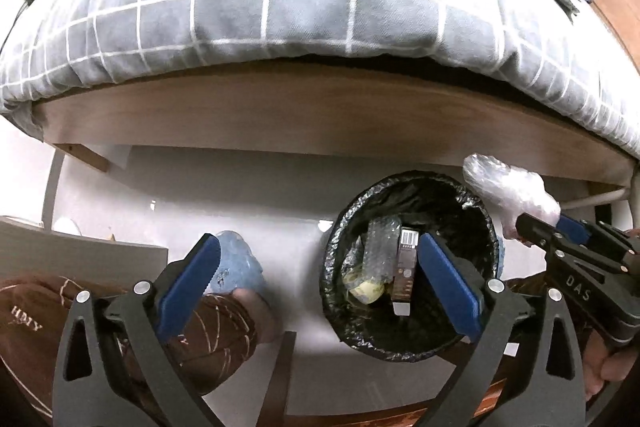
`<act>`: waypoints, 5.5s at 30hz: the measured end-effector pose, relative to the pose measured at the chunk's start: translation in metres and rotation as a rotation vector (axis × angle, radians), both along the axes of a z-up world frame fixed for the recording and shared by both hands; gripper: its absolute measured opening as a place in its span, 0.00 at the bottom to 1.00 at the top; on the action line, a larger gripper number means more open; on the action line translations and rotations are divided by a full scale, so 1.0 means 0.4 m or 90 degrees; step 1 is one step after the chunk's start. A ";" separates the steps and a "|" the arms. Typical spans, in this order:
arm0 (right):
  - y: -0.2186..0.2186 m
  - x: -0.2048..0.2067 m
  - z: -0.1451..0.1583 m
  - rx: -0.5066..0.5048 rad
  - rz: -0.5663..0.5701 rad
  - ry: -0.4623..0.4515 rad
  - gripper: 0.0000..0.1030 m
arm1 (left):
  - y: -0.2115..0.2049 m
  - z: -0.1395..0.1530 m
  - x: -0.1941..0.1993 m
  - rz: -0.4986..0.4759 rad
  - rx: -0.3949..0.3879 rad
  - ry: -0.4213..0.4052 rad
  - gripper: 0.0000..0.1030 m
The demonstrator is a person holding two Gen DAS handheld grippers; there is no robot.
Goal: Collect trash
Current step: 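Open the right tool to drop the clear plastic bag into the bin, then raise both tools from the bin back toward the trash on the bed, then grasp the white box with the left tool while the right tool grasps the yellow snack bag, then lift the yellow snack bag with the right tool while the left tool holds the white box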
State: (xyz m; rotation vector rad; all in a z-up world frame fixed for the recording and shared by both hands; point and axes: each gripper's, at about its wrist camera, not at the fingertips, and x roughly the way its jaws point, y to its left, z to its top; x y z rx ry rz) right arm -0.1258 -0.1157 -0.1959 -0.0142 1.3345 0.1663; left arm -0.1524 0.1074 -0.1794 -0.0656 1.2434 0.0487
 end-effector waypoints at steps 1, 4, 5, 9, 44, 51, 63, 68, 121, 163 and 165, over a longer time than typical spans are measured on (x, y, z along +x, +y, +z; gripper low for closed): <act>0.006 0.001 -0.004 0.001 0.002 0.003 0.33 | 0.003 -0.002 -0.003 0.001 0.001 0.001 0.94; 0.023 -0.001 -0.015 -0.002 0.007 0.006 0.33 | 0.014 -0.023 -0.002 0.006 -0.003 0.009 0.94; 0.029 -0.002 -0.021 -0.005 0.009 0.008 0.33 | 0.016 -0.031 -0.003 0.007 -0.005 0.014 0.94; 0.043 -0.006 -0.044 -0.013 0.012 0.016 0.33 | 0.020 -0.053 -0.004 0.009 -0.009 0.026 0.94; 0.023 -0.021 0.024 -0.036 0.004 -0.054 0.92 | -0.008 -0.030 -0.009 -0.010 -0.009 0.012 0.94; -0.007 -0.027 0.095 -0.043 -0.013 -0.100 0.93 | -0.032 0.040 -0.008 -0.022 -0.010 -0.021 0.94; -0.072 -0.020 0.216 -0.050 -0.050 -0.157 0.93 | -0.060 0.170 0.007 -0.031 -0.018 -0.076 0.94; -0.096 -0.005 0.278 -0.051 -0.063 -0.183 0.93 | -0.075 0.233 0.030 -0.036 -0.021 -0.100 0.94; -0.119 0.538 0.249 -0.011 0.018 -0.139 0.74 | -0.267 0.312 0.881 -0.033 -0.005 -0.126 0.48; -0.116 0.522 0.239 -0.003 -0.002 -0.111 0.81 | -0.226 0.383 0.764 -0.034 -0.025 -0.151 0.38; -0.116 0.518 0.250 -0.016 -0.005 -0.119 0.81 | -0.225 0.387 0.759 -0.033 -0.026 -0.152 0.38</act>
